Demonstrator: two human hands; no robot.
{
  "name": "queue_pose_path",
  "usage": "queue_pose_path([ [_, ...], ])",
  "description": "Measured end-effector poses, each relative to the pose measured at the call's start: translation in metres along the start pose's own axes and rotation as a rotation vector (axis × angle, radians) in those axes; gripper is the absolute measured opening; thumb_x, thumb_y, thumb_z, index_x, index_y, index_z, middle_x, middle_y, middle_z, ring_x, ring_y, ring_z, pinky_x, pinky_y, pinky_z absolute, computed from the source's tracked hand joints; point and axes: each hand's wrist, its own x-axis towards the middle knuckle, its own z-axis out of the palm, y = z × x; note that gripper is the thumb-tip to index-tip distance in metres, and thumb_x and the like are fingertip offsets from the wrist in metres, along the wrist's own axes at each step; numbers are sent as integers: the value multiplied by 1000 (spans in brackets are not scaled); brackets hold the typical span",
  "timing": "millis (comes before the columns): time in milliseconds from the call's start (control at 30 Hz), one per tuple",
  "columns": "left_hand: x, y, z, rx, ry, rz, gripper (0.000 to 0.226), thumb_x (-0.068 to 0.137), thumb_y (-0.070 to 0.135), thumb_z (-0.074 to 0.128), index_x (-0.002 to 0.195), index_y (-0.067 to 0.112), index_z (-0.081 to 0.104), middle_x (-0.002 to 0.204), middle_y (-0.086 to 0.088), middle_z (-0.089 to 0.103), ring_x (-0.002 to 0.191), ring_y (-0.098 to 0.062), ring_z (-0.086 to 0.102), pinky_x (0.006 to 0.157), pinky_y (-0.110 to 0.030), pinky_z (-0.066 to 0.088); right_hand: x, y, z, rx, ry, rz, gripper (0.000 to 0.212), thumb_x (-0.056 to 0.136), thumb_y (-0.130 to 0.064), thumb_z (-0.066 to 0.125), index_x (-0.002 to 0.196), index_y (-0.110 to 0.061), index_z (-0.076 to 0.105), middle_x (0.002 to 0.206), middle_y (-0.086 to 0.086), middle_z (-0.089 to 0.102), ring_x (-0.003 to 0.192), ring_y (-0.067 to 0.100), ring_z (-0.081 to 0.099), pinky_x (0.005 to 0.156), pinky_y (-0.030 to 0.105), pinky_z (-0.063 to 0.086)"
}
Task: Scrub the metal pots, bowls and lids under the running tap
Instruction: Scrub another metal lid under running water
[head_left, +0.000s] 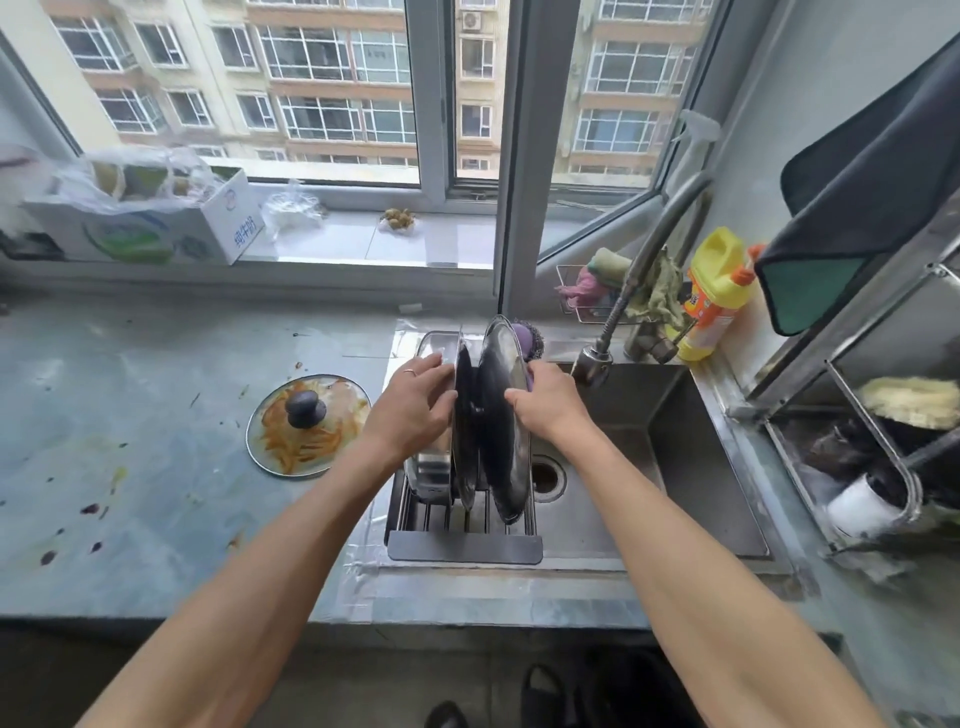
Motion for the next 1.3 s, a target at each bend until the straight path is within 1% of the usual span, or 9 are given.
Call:
queue_pose_path([
  [300,3,-9,8,-14,51,27,47,101,22,61,146,12,55,157,-6,46,151,-21,31,122,-30,21,8,9,13,112,-14,98,26,89,-33,64,103,-11,62,102,5,66,91,22,61,75,29,43],
  [467,4,-14,10,-20,69,31,46,100,22,63,145,13,57,156,-4,47,149,-20,34,121,-28,21,9,-5,5,274,40,92,59,88,-65,53,90,-8,67,83,3,73,52,15,54,51,28,43],
  [600,2,-13,9,-20,87,40,44,99,20,64,142,12,60,154,-5,50,147,-22,38,123,-35,28,15,-16,-12,282,69,25,34,104,-39,40,111,-14,62,93,5,72,50,10,53,38,19,38],
  [733,-2,-6,5,-102,131,41,35,96,11,68,130,7,68,137,-1,61,125,-13,54,102,-3,33,17,-22,-21,178,48,-161,34,99,-21,49,131,-13,57,91,8,71,59,7,56,45,17,39],
  [767,-3,-7,2,-121,175,25,33,95,10,69,128,7,70,134,-2,64,120,-12,56,98,-2,35,18,-25,-23,158,32,-219,36,98,-19,50,132,-14,58,88,7,71,58,7,56,46,17,40],
  [900,-13,-24,-13,-141,346,-87,22,95,15,70,116,10,75,111,1,75,102,-11,67,92,-24,48,20,-45,-26,98,-53,-435,35,96,-17,54,130,-16,62,77,6,67,57,15,53,51,27,44],
  [1000,-16,-52,-26,-144,371,-260,16,93,14,69,106,12,78,95,4,74,85,-8,67,84,-26,53,27,-67,-16,13,-107,-518,36,96,-18,54,131,-15,61,72,-6,60,49,3,51,47,16,40],
  [1167,8,-121,-49,-63,246,-525,24,89,12,63,107,18,77,105,-5,76,98,-26,69,85,-33,54,43,-103,18,-188,-171,-514,31,95,-19,55,125,-17,65,95,5,68,63,15,58,63,35,55],
  [1300,35,-174,-53,83,151,-555,15,84,13,57,94,15,69,106,-12,71,108,-35,60,81,-36,48,55,-122,49,-245,-153,-445,28,93,-22,56,119,-20,67,93,6,68,70,23,61,68,47,57],
])
